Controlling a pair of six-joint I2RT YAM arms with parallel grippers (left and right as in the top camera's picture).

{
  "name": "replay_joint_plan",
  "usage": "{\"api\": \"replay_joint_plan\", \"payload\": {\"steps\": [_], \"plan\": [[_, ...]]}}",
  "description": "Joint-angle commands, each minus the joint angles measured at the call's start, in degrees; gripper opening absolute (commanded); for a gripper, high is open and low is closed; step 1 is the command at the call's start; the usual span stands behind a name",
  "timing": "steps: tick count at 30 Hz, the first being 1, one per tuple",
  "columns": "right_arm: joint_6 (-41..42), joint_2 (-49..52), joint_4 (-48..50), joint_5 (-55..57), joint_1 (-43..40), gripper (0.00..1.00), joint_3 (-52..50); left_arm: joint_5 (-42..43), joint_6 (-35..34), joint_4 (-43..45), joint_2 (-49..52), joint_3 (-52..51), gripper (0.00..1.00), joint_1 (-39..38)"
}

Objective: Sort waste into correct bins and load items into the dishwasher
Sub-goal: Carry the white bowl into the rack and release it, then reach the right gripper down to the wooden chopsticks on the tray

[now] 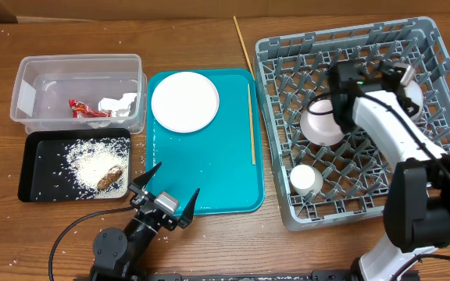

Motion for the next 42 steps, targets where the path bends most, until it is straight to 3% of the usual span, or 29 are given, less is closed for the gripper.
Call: {"api": "replay_joint_plan", "payload": {"steps": [1,3,5,12,16,21,24,32,42], "plan": [[0.09,0.44,-1.49,-2.89,3.39,0.07,-0.87,0.61,0.85,0.22,-0.55,-0.5,1.0,0.57],[0.13,0.42,-2.34,-2.89,4.79,0.2,-0.85,0.61,0.85,0.22,-0.55,-0.5,1.0,0.57],[0.76,0.31,-3.13,-2.93,6.01,0.4,-0.83,0.61,0.85,0.22,-0.55,-0.5,1.0,0.57],[5.11,-0.92,-12.87,-12.28,11.74,0.41,6.67,0.61,0.85,0.22,-0.55,-0.5,1.0,0.57],[4.15,-1.55,-17.7,-31.87,16.65,0.55,16.57,0.61,0.85,0.22,-0.55,-0.5,1.0,0.57],[-10.58,-1.53,-10.19,-67.8,21.46,0.55,21.75,0.61,0.85,0.22,-0.55,-0.5,1.0,0.57],[-11.8,-0.68,-3.87,-80.15,23.8,0.56,20.63,0.61,0.85,0.22,-0.55,-0.5,1.0,0.57],[-9.66,6.95,7.63,-64.83,27.5,0.55,17.31,0.61,0.85,0.22,-0.55,-0.5,1.0,0.57],[-10.47,17.4,12.26,-58.66,26.73,0.51,17.29,0.61,0.85,0.22,-0.55,-0.5,1.0,0.57]]}}
